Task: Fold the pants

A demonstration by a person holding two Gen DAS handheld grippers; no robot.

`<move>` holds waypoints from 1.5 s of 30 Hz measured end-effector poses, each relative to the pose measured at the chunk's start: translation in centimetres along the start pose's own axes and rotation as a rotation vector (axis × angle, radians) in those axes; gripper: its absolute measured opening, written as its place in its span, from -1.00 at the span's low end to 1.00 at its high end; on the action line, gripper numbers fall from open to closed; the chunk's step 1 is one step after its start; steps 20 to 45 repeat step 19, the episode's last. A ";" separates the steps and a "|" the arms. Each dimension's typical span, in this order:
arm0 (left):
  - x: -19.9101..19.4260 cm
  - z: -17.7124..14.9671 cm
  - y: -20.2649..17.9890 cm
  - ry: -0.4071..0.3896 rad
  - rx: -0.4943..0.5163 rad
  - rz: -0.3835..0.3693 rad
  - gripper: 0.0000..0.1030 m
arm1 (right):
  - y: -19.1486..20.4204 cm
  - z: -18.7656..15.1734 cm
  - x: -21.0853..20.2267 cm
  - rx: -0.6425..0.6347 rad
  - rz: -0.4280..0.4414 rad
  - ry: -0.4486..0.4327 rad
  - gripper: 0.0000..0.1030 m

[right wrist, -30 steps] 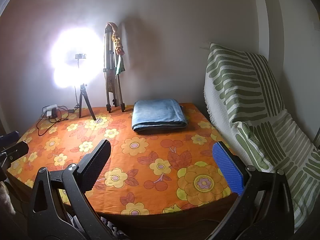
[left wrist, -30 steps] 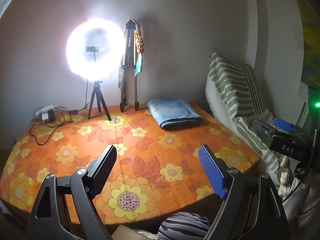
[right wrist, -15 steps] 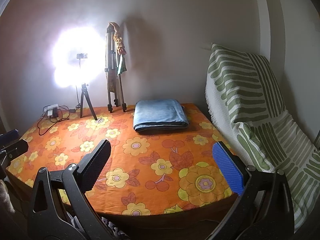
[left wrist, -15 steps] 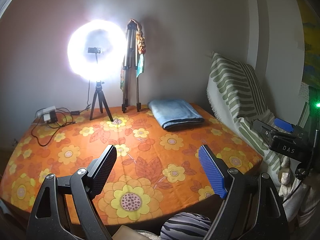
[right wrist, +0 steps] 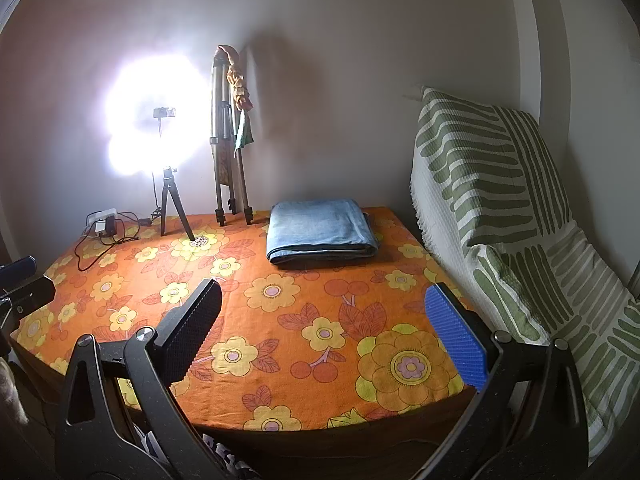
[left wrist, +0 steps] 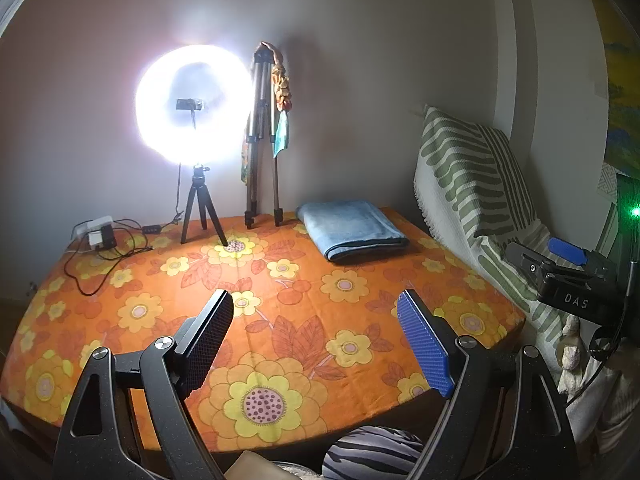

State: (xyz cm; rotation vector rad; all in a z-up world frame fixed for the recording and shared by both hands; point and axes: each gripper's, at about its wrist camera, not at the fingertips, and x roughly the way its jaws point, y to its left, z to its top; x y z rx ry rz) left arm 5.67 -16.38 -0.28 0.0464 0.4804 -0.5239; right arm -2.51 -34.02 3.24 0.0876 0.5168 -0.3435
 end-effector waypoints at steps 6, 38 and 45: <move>-0.1 0.2 0.4 -0.009 -0.008 0.007 0.64 | 0.2 0.0 0.0 -0.002 0.000 0.000 1.00; 0.1 0.2 2.0 -0.031 -0.043 0.032 0.65 | 0.4 -0.2 0.8 -0.009 0.007 0.009 1.00; 0.1 0.2 2.0 -0.031 -0.043 0.032 0.65 | 0.4 -0.2 0.8 -0.009 0.007 0.009 1.00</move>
